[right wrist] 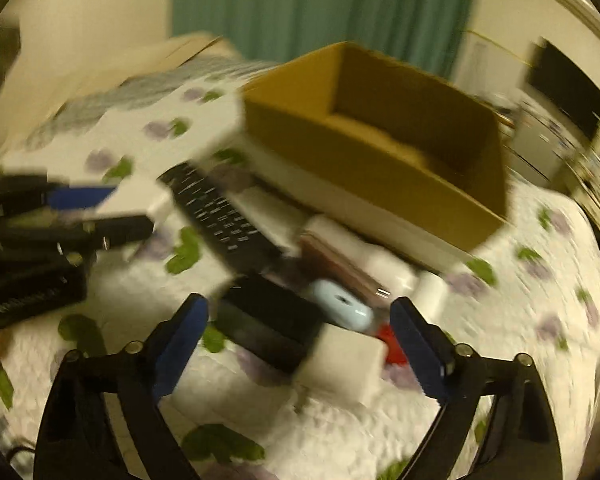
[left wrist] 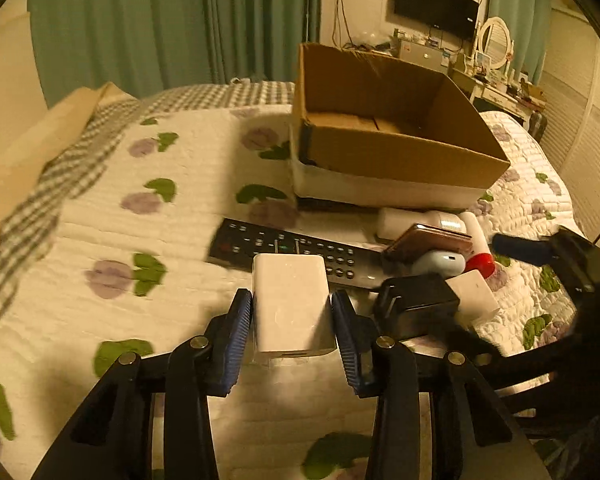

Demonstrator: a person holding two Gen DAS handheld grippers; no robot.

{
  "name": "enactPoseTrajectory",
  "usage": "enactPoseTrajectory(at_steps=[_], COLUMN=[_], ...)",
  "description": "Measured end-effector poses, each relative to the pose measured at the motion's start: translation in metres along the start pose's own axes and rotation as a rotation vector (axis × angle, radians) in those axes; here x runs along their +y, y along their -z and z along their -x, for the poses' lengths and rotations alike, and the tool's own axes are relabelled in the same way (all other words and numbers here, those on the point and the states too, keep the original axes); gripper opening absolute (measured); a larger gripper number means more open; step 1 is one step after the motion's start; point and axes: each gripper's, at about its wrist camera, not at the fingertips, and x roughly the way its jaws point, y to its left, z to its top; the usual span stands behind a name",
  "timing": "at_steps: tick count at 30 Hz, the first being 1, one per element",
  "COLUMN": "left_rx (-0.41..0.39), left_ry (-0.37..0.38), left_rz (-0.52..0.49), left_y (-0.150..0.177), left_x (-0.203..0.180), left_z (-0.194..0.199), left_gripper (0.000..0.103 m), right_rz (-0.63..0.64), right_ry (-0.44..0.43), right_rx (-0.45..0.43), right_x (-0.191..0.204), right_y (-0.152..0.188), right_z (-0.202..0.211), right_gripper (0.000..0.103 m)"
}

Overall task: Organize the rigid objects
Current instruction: 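Grasp the small white square charger with the left tool while the right tool grasps the black charger, then carry the white charger into the box with the left tool while the right tool drops the black charger in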

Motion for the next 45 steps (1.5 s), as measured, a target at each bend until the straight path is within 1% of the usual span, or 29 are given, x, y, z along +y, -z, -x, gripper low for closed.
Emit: enactPoseTrajectory(at_steps=[1, 2, 4, 6, 8, 11, 13, 14, 15, 18, 21, 23, 26, 27, 28, 30, 32, 34, 35, 36, 40, 45], left_rx=[-0.004, -0.003, -0.002, -0.002, 0.008, 0.020, 0.023, 0.025, 0.025, 0.028, 0.016, 0.004, -0.021, -0.033, -0.044, -0.060, -0.069, -0.076, -0.077, -0.081, -0.085, -0.120], left_ry=[-0.003, -0.003, -0.006, -0.014, -0.014, -0.020, -0.025, -0.028, -0.031, -0.041, -0.045, -0.046, -0.042, -0.038, -0.032, -0.023, -0.018, -0.019, -0.016, -0.013, -0.017, 0.000], left_rz=[0.003, 0.006, 0.015, 0.027, 0.032, 0.034, 0.034, 0.032, 0.031, 0.027, 0.024, 0.021, 0.021, 0.021, 0.021, 0.018, 0.010, 0.003, -0.001, -0.004, 0.001, -0.011], left_y=[0.000, 0.000, 0.001, 0.001, 0.003, 0.005, 0.005, 0.005, 0.006, 0.007, 0.007, 0.006, 0.002, 0.000, -0.003, -0.006, -0.009, -0.009, -0.009, -0.008, -0.011, -0.030], left_x=[0.003, 0.005, 0.010, 0.014, 0.017, 0.017, 0.018, 0.017, 0.017, 0.015, 0.012, 0.009, 0.004, 0.002, -0.001, -0.006, -0.010, -0.014, -0.015, -0.017, -0.018, -0.020], left_z=[0.001, -0.002, -0.001, -0.002, -0.005, -0.010, -0.011, -0.011, -0.011, -0.010, -0.003, 0.003, 0.014, 0.018, 0.023, 0.031, 0.036, 0.039, 0.040, 0.041, 0.041, 0.046], left_gripper=[0.041, 0.041, 0.041, 0.041, 0.041, 0.041, 0.041, 0.041, 0.041, 0.041, 0.041, 0.041, 0.041, 0.041, 0.041, 0.041, 0.041, 0.041, 0.041, 0.041, 0.041, 0.041], right_rz=[0.057, 0.116, 0.199, 0.250, 0.277, 0.320, 0.359, 0.356, 0.347, 0.317, 0.279, 0.217, 0.145, 0.126, 0.106, 0.087, 0.082, 0.077, 0.076, 0.076, 0.054, 0.041], right_ry=[-0.012, -0.020, -0.034, -0.063, -0.137, -0.202, -0.195, -0.196, -0.198, -0.184, -0.145, -0.134, -0.114, -0.112, -0.114, -0.115, -0.102, -0.097, -0.091, -0.089, -0.071, -0.032], right_rx=[0.015, 0.037, 0.079, 0.108, 0.133, 0.201, 0.214, 0.215, 0.215, 0.182, 0.109, 0.044, -0.036, -0.059, -0.070, -0.072, -0.071, -0.091, -0.099, -0.103, -0.173, -0.246], right_x=[0.007, 0.012, 0.017, 0.016, 0.012, 0.015, 0.020, 0.020, 0.020, 0.019, 0.021, 0.018, 0.011, 0.008, 0.005, 0.002, 0.000, 0.001, -0.007, -0.010, -0.012, -0.028], right_y=[-0.002, -0.004, -0.006, -0.007, -0.011, -0.012, -0.009, -0.009, -0.010, -0.005, 0.002, 0.003, 0.001, -0.001, -0.004, -0.007, -0.002, 0.003, -0.006, -0.005, -0.010, -0.037], right_z=[-0.006, -0.014, -0.028, -0.041, -0.051, -0.068, -0.075, -0.076, -0.075, -0.068, -0.052, -0.035, -0.011, -0.005, 0.000, 0.005, 0.006, 0.008, 0.011, 0.011, 0.029, 0.055], right_gripper=[0.079, 0.077, 0.069, 0.068, 0.067, 0.067, 0.068, 0.068, 0.065, 0.063, 0.060, 0.057, 0.047, 0.041, 0.040, 0.039, 0.039, 0.039, 0.039, 0.039, 0.039, 0.039])
